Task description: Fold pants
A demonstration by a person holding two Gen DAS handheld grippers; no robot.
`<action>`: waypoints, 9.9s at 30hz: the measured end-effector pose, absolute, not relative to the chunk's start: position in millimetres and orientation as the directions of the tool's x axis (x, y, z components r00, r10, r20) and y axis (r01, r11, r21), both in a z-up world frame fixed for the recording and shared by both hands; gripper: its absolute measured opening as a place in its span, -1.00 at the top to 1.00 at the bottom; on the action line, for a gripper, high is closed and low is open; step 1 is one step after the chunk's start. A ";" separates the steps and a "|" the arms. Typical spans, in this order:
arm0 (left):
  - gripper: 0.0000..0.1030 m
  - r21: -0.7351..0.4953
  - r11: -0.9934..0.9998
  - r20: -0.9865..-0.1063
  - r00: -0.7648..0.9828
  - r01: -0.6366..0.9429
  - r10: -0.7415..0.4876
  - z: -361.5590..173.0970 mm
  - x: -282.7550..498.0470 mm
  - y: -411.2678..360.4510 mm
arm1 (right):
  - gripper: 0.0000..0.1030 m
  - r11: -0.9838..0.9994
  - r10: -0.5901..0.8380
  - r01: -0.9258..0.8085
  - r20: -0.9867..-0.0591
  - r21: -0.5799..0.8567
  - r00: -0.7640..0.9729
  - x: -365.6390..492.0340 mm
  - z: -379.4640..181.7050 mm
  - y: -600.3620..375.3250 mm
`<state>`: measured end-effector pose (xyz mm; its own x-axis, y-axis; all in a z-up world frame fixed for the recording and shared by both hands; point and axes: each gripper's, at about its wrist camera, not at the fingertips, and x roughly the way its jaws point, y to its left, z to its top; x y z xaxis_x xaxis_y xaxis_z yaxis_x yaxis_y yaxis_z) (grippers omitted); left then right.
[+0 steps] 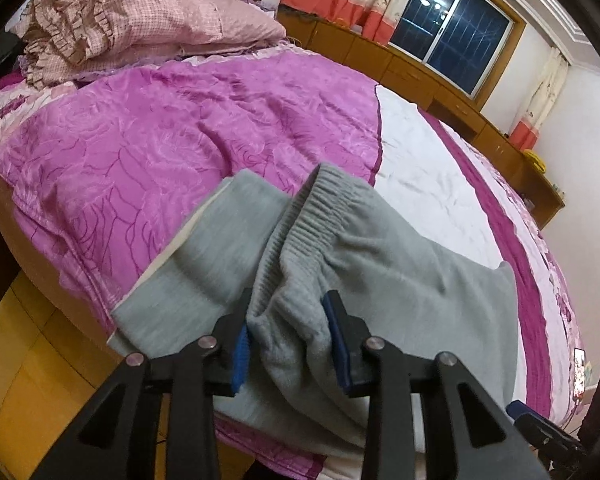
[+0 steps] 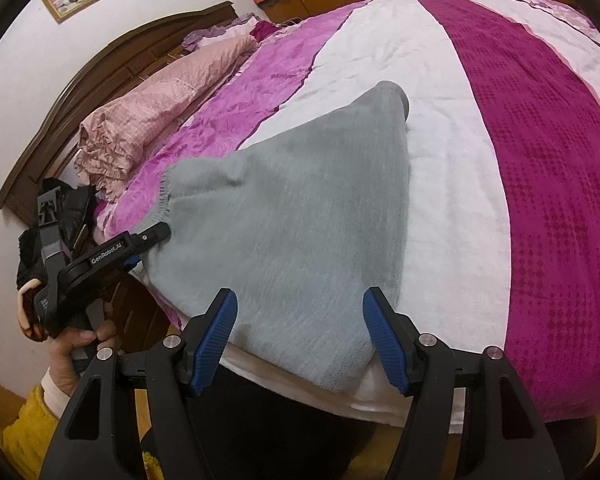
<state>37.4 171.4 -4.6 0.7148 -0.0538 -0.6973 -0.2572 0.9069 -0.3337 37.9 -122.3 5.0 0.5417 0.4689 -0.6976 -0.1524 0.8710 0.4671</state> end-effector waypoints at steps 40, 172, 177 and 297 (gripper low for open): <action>0.01 -0.267 0.922 -0.718 0.696 -0.281 0.004 -3.5 7.9 238.1 | -0.16 0.895 0.425 -0.123 -0.740 0.428 0.521 35.9 -3.1 -120.4; -0.04 -0.142 0.978 -0.836 0.548 -0.154 -0.035 35.7 12.4 174.3 | 0.80 0.769 0.577 -0.066 -0.645 0.636 0.502 81.1 -16.9 -125.2; -0.04 -0.137 0.974 -0.830 0.558 -0.178 -0.015 38.7 8.8 179.6 | 0.83 0.798 0.553 -0.123 -0.637 0.589 0.536 75.4 8.5 -115.8; 0.37 -0.509 0.859 -0.667 0.605 0.056 -0.435 25.4 43.9 252.7 | 0.59 0.702 0.712 -0.371 -0.596 0.608 0.371 113.8 37.6 39.7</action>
<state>43.9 252.7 25.4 0.6050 -0.4348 -0.6671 0.0556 0.8588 -0.5093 113.8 39.8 37.6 0.3708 0.7124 -0.5959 -0.3714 0.7018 0.6079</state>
